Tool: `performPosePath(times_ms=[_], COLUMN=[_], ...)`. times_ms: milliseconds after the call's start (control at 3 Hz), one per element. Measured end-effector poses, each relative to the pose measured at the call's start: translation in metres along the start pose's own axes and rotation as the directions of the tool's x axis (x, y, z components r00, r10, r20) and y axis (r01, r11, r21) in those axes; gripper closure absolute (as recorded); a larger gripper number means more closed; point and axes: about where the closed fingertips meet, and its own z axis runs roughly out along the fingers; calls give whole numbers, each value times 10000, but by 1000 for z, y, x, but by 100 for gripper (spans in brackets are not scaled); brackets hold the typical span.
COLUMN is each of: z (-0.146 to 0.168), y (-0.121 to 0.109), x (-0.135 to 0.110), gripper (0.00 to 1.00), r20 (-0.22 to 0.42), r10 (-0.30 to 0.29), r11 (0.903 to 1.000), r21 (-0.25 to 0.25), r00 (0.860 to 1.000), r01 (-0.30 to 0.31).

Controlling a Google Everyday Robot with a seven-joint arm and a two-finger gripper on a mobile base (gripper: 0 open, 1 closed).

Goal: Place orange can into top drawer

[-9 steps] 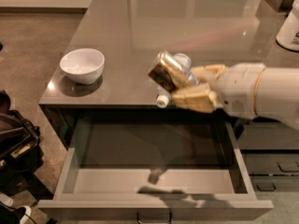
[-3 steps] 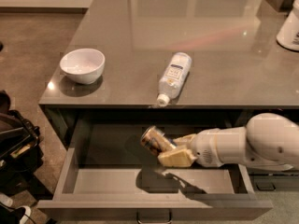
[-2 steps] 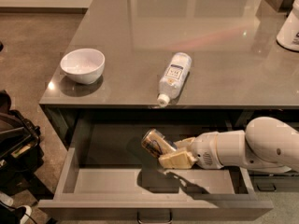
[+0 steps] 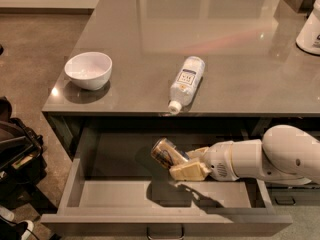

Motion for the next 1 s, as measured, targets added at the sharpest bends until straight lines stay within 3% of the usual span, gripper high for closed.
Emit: performPosePath(times_ms=[667, 1000], z=[3, 7], y=[-6, -15], x=[7, 17], gripper=[12, 0], r20=[27, 71], r10=[127, 349], r11=[9997, 9986], r21=[213, 391], r00=[9999, 9994], r01=[-128, -352])
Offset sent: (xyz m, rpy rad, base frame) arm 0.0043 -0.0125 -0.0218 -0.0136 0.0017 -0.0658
